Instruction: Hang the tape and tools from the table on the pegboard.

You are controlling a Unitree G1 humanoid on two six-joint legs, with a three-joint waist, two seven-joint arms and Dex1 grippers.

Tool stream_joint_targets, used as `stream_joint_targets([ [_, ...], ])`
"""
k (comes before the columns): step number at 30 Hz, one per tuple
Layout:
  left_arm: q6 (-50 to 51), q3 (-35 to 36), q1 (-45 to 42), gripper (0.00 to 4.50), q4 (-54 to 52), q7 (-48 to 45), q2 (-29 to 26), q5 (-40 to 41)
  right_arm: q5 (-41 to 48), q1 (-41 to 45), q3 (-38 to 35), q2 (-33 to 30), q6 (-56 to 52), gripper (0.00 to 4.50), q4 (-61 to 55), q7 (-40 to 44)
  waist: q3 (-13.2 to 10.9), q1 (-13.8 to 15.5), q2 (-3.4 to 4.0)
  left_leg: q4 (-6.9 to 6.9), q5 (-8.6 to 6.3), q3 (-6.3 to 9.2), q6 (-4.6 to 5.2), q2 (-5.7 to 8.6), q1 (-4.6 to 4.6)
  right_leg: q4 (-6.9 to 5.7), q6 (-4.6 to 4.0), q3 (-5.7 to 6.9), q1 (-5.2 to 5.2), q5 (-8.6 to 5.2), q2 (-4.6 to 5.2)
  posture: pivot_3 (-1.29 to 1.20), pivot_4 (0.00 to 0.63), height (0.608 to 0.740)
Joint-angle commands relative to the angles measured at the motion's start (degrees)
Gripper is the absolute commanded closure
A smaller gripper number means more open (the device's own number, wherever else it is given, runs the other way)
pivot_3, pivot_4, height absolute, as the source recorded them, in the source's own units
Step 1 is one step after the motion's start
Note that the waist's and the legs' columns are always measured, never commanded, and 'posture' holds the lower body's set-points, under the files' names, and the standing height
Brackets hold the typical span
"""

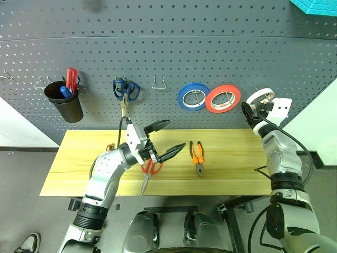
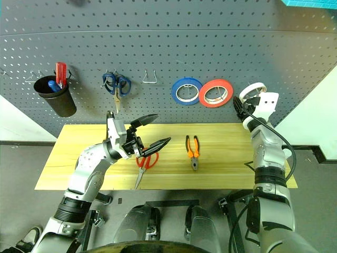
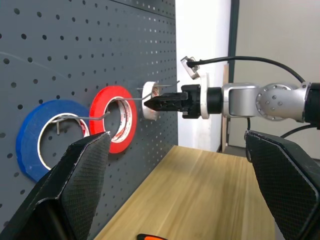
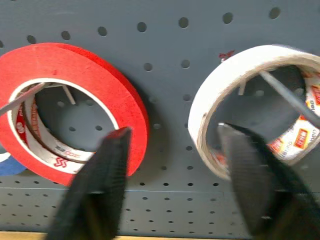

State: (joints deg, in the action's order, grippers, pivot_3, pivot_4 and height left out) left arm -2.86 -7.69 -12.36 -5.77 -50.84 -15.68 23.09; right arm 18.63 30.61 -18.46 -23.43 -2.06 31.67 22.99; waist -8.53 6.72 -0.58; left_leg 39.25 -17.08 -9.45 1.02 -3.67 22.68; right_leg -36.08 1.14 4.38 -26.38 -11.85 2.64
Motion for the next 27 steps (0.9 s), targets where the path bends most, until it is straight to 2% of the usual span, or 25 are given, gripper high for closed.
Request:
stream_joint_targets([
  [1, -0.8, 0.4, -0.5, 0.0, -1.8, 0.0, -0.2, -0.1, -0.6, 1.0, -0.4, -0.8, 1.5, 0.21, -1.2, -0.5, 0.0, 0.0, 0.0, 0.0, 0.0, 0.0, 0.0, 0.0, 0.0, 0.0, 0.0, 0.0, 0.0, 0.0, 0.0, 0.32, 0.12, 0.731],
  [2, -0.9, 0.4, -0.4, 0.0, -1.8, 0.0, -0.2, -0.1, -0.7, 0.7, -0.2, -0.8, 1.2, 0.04, -1.8, -0.5, 0.0, 0.0, 0.0, 0.0, 0.0, 0.0, 0.0, 0.0, 0.0, 0.0, 0.0, 0.0, 0.0, 0.0, 0.0, 0.32, 0.12, 0.731],
  [10, -1.3, -0.6, -0.3, 0.0, -4.1, -1.4, -1.6, -0.5, 2.2, -4.9, -0.3, -0.3, -3.3, 0.04, -9.8, 2.6, 0.0, 0.1, 0.01, -0.01, 0.0, 0.01, 0.0, 0.0, 0.01, 0.01, 0.0, 0.01, 0.0, -0.01, 0.0, 0.33, 0.119, 0.731],
  [14, -0.5, 0.6, 0.2, 0.0, -5.1, -0.7, -2.0, 0.4, 5.2, -11.5, -0.8, -0.9, -8.2, 0.04, -20.5, 3.9, 0.0, 0.4, 0.03, -0.01, 0.0, 0.1, 0.0, 0.0, 0.06, 0.04, 0.02, 0.09, 0.0, -0.02, 0.04, 0.33, 0.124, 0.731],
  [18, 0.3, 1.6, 2.0, 0.0, -6.5, -0.6, -3.3, 1.2, 8.9, -19.9, -0.5, -2.2, -16.3, 0.04, -36.3, 4.2, 0.0, 0.2, 0.05, -0.02, -0.01, 0.16, 0.01, -0.03, 0.08, 0.04, 0.15, 0.1, -0.01, -0.11, 0.04, 0.32, 0.126, 0.731],
  [23, 0.4, 2.5, 3.7, 0.0, -5.9, -0.4, -5.2, 0.6, 11.9, -25.7, 0.6, -1.6, -25.6, 0.04, -51.4, -0.6, 0.0, 0.2, 0.05, -0.04, -0.02, 0.19, 0.0, -0.05, -0.02, 0.03, 0.15, 0.12, 0.03, -0.17, 0.03, 0.32, 0.126, 0.731],
  [27, 1.5, 1.9, 5.9, 0.0, -5.6, -0.8, -7.4, -1.0, 10.7, -25.1, 3.4, 0.9, -31.0, 0.04, -56.7, -7.2, 0.0, 0.1, 0.05, -0.06, -0.03, 0.22, -0.02, -0.05, -0.05, 0.05, 0.02, 0.14, 0.06, -0.25, 0.03, 0.31, 0.129, 0.731],
])
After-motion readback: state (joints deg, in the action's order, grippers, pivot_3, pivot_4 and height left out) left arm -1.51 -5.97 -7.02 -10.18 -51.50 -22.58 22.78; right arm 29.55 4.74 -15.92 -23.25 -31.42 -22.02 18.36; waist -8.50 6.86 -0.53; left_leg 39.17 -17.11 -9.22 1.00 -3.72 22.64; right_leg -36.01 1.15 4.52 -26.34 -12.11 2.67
